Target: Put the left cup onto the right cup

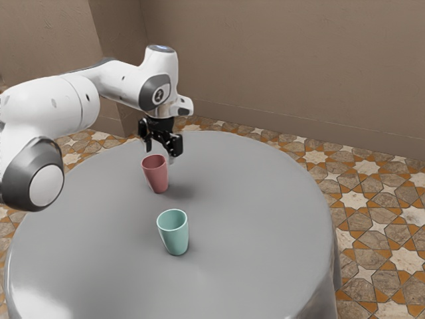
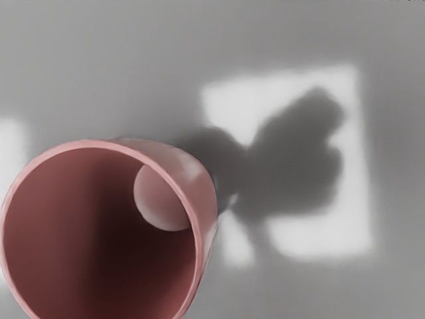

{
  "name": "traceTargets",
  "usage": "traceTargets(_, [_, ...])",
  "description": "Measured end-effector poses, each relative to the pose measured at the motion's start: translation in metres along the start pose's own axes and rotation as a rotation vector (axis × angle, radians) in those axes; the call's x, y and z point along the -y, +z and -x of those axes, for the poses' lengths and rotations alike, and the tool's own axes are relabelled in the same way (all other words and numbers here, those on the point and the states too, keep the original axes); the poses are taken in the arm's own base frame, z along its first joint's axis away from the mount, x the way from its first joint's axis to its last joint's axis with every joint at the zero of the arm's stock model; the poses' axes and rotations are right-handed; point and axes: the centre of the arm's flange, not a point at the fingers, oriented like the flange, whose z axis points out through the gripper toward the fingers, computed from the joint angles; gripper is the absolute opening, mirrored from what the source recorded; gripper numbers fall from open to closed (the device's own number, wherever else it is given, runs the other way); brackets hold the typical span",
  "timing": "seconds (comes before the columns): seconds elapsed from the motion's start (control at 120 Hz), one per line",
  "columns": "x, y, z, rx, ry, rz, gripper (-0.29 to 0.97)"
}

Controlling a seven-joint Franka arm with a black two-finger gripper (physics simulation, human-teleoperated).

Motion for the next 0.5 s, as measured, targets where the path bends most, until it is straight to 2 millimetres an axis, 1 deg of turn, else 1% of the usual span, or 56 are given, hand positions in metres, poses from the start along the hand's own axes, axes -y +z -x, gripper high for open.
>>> traceTargets(0.117, [0.0040,0.0074,-0.0010,-0.015,-0.005,0.001,0.68])
traceTargets(0.375, [0.0069,0.0033,-0.0085,-0.091,-0.008,-0.001,0.68])
traceTargets(0.442, [0.0098,0.0046,-0.0087,-0.099,-0.016,0.007,0.68])
traceTargets(0.5, [0.0081,0.0064,-0.0097,-0.104,-0.015,0.013,0.68])
